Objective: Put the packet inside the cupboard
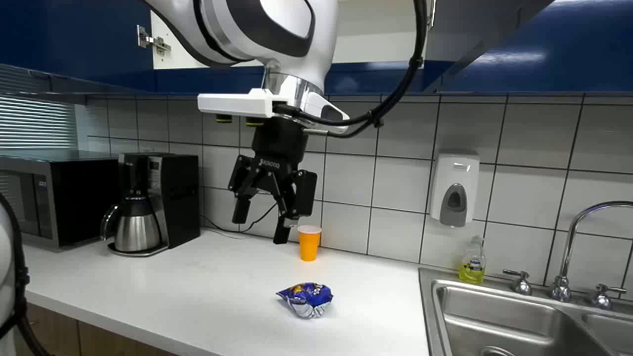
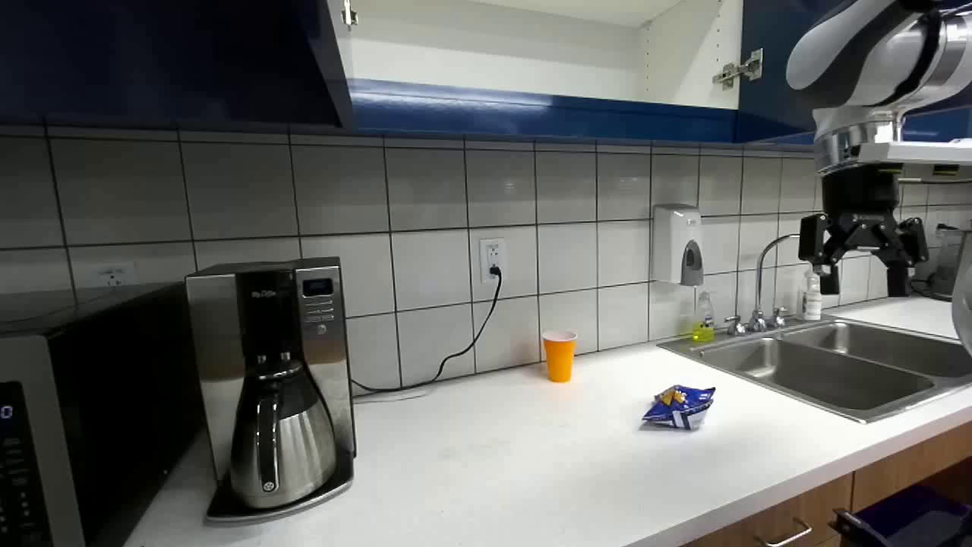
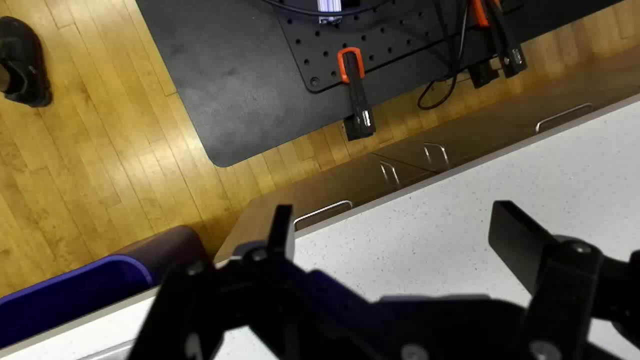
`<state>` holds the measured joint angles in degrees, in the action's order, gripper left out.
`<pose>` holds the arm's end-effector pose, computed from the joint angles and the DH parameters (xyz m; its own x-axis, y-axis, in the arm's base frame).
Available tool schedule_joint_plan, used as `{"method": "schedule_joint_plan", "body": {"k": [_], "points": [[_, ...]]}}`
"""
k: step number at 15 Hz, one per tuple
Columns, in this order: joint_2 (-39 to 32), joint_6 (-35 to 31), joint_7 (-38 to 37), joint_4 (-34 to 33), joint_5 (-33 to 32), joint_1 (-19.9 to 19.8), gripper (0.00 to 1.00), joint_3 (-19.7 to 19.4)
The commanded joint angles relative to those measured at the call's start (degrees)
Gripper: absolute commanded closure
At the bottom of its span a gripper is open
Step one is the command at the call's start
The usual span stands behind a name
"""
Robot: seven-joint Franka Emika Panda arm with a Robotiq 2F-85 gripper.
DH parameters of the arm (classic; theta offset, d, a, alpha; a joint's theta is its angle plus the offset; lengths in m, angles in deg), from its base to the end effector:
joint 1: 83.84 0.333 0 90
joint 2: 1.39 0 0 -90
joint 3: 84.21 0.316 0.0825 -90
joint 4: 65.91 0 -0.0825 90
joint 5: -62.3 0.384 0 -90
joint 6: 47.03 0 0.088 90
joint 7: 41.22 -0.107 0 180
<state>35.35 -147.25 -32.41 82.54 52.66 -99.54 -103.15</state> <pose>0.2666 -0.2022 0.4353 0.9314 -0.2985 -0.2085 -0.3192 -0.9449 -0.0733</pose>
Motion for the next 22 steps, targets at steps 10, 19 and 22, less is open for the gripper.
{"method": "schedule_joint_plan", "body": {"k": [10, 19, 22], "points": [[-2.7, -4.1, -2.8, -1.9, 1.4, 0.3, 0.00, 2.0], [-13.8, -17.3, -10.4, -5.3, 5.2, 3.8, 0.00, 7.2], [-19.4, -20.6, -12.8, -6.9, 7.1, 4.6, 0.00, 7.9]]}}
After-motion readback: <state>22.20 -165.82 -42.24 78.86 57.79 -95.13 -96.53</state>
